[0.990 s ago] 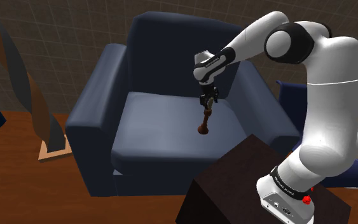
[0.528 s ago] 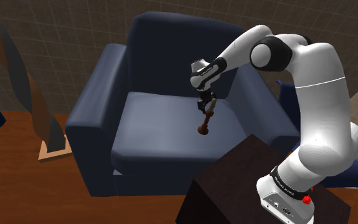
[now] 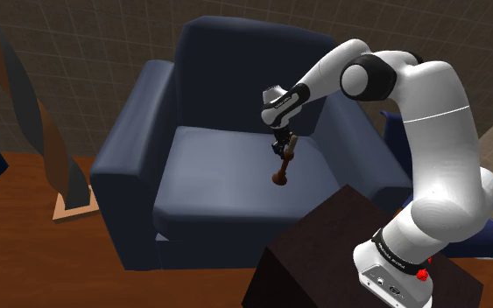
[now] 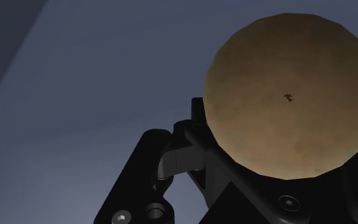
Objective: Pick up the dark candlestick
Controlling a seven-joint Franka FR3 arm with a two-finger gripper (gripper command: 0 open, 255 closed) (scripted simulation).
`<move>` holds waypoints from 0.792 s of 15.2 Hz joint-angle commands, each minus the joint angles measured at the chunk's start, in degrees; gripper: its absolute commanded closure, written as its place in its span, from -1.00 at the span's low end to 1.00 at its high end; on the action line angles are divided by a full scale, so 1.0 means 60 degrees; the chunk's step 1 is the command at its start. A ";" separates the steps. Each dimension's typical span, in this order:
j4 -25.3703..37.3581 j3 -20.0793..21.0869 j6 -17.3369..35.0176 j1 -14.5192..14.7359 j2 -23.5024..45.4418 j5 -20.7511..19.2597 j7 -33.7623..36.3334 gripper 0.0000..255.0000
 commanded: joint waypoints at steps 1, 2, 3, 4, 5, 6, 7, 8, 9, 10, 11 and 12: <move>-0.0003 0.0000 0.0005 0.0000 0.0005 0.0000 0.0001 1.00; -0.0004 0.0000 0.0006 -0.0001 0.0004 0.0000 0.0001 1.00; -0.0004 0.0000 0.0005 0.0000 0.0003 0.0000 0.0001 1.00; -0.0003 0.0000 0.0004 0.0000 0.0004 0.0000 0.0001 1.00; -0.0005 0.0000 0.0006 0.0000 0.0003 -0.0001 0.0001 1.00; -0.0003 0.0000 0.0004 -0.0001 0.0004 0.0000 0.0000 1.00; 0.0013 0.0001 -0.0004 0.0001 0.0011 0.0002 0.0001 1.00; -0.0024 -0.0002 -0.0070 0.0007 -0.0093 0.0000 -0.0015 1.00; -0.0058 -0.0006 -0.0137 0.0012 -0.0197 -0.0002 -0.0031 1.00; -0.0090 -0.0010 -0.0206 0.0018 -0.0299 -0.0004 -0.0048 1.00; -0.0115 -0.0014 -0.0277 0.0024 -0.0397 -0.0006 -0.0065 1.00; -0.0141 -0.0018 -0.0349 0.0030 -0.0497 -0.0008 -0.0082 1.00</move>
